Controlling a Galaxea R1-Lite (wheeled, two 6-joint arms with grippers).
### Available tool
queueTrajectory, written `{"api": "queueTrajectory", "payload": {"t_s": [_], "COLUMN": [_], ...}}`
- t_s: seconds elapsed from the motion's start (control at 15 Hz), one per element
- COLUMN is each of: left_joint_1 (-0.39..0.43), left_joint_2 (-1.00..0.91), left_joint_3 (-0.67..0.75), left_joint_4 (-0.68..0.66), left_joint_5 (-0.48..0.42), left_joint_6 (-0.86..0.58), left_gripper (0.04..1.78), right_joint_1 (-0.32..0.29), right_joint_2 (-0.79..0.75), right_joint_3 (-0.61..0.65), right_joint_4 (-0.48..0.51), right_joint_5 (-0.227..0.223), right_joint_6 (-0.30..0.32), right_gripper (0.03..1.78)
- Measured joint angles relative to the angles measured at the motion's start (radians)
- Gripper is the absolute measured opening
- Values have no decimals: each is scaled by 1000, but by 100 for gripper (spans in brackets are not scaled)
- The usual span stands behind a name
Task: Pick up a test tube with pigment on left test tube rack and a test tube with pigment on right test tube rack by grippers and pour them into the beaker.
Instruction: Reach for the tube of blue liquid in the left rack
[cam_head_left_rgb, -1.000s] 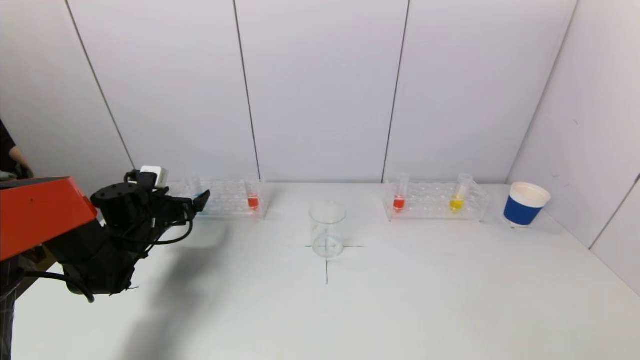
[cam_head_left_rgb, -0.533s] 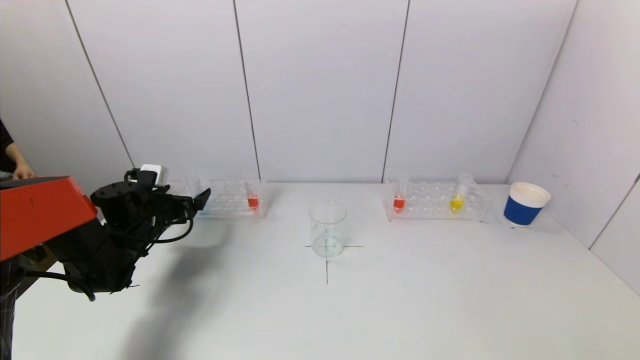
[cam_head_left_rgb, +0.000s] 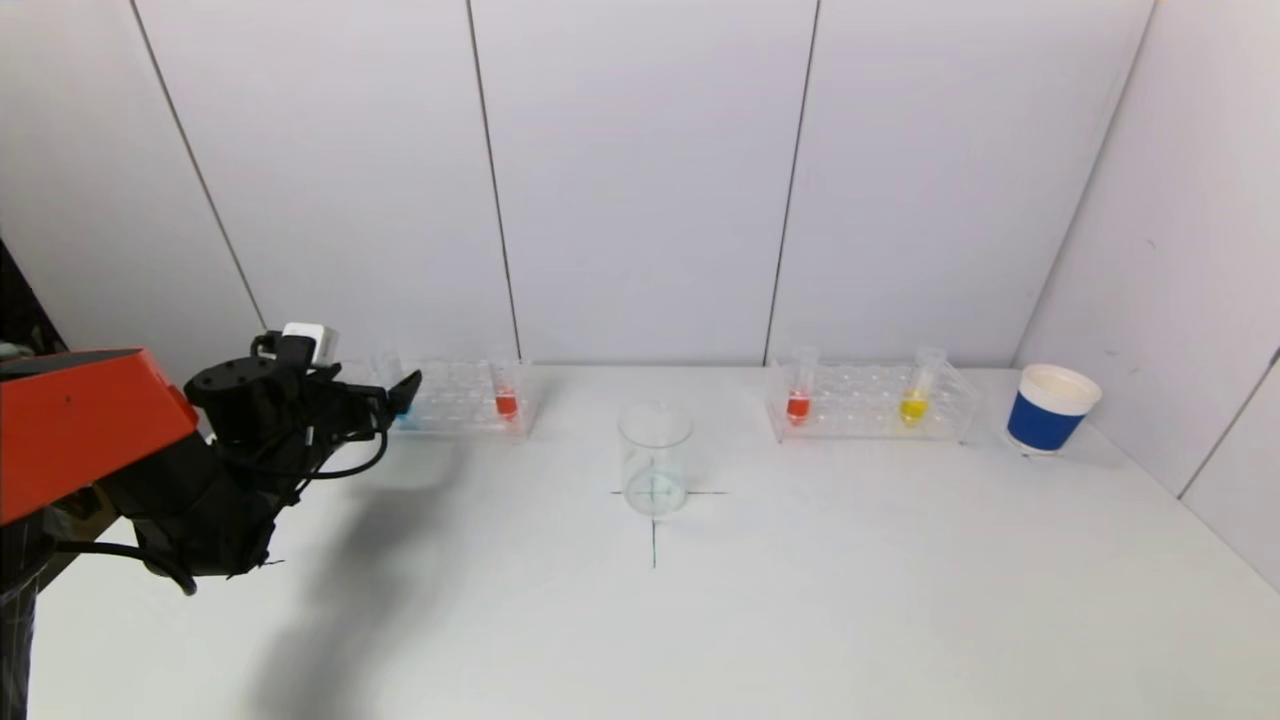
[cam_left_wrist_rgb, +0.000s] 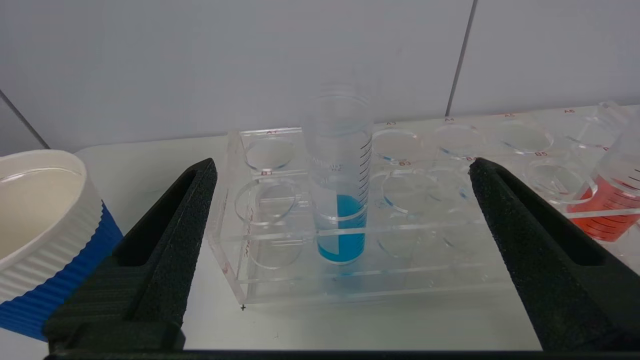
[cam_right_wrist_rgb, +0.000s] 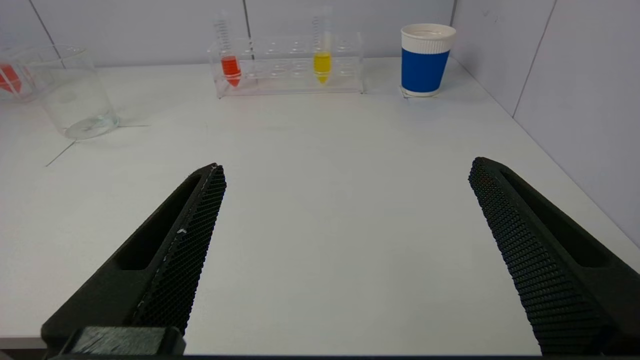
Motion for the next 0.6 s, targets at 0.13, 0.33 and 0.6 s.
{"api": "queueTrajectory", "payload": {"t_s": [0.13,0.33,0.6], "left_joint_1": [0,2,2], "left_joint_2": [7,24,42], "left_joint_3": [-20,-47,-75], "left_joint_4": [8,10,24], "left_joint_5": [1,3,5], "left_joint_6": [0,1,4], "left_gripper": [176,176,176], "right_joint_1": [0,0,0], "right_joint_2": [0,0,0], "right_joint_3": [0,0,0], "right_joint_4": [0,0,0], "right_joint_5": [0,0,0], "right_joint_6": [0,0,0], "right_gripper": [177,177,177]}}
